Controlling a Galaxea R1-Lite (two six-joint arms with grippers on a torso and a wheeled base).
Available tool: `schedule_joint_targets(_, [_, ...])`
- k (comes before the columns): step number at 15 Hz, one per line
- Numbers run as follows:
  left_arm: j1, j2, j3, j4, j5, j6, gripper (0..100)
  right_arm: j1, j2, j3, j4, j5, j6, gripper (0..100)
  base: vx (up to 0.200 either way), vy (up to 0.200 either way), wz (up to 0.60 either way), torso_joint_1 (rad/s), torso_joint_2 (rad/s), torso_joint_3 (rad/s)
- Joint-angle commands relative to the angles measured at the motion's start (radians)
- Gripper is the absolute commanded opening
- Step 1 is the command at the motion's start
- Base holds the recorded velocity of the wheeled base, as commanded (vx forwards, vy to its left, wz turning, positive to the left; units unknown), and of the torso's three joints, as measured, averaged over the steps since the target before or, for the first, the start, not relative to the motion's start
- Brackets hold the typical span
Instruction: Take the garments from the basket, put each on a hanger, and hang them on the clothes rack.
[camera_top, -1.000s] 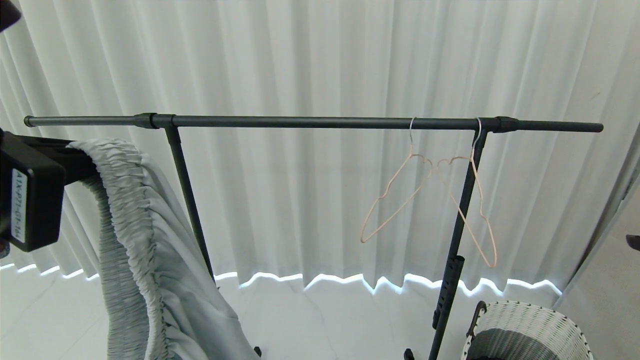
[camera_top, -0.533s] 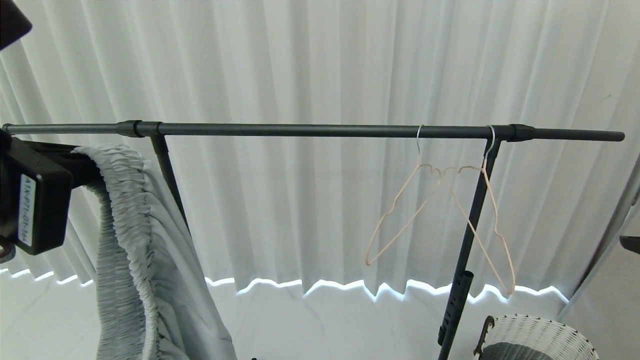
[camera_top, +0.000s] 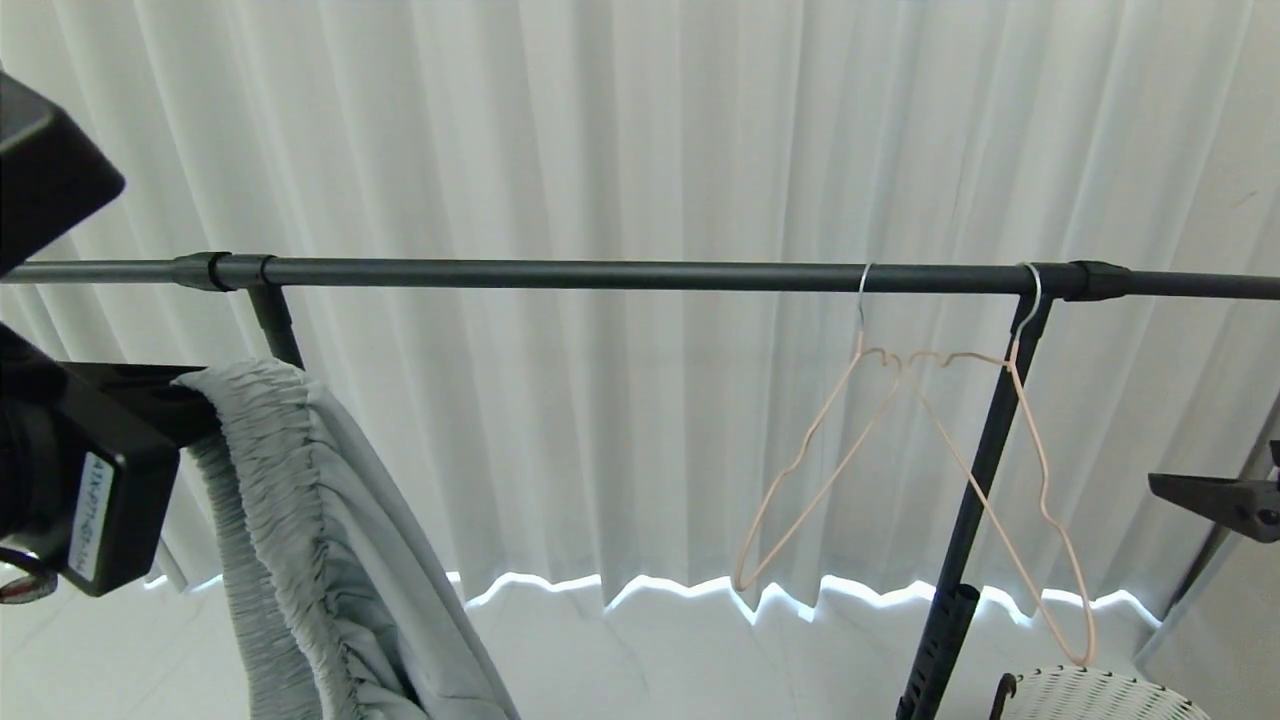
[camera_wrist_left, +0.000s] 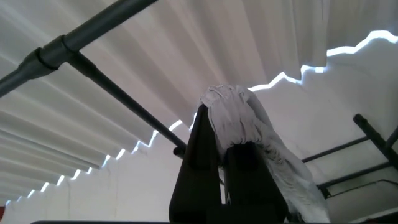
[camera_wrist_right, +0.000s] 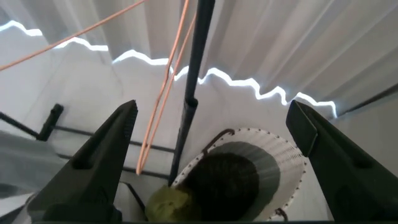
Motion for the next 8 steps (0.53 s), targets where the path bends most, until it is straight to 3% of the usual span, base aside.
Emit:
schedule_joint_targets(1, [0.001,-0.023,0.027,-0.001,-0.013,0.000,0,0.010,0.085,0.043,-0.045,0.000,0.018,100,0.000,0.000,0.00,0.000,0.00,0.000])
schedule_joint_targets(4, [0.001,-0.034,0.028,-0.001,-0.027,0.000,0,0.073,0.209,0.039,-0.130,-0.004,0.116,100,0.000,0.000,0.00,0.000,0.00,0.000])
schedule_joint_targets(8, [0.001,-0.043,0.041,-0.001,-0.029,-0.001,0,0.116,0.332,0.042,-0.193,-0.047,0.176,100,0.000,0.000,0.00,0.000,0.00,0.000])
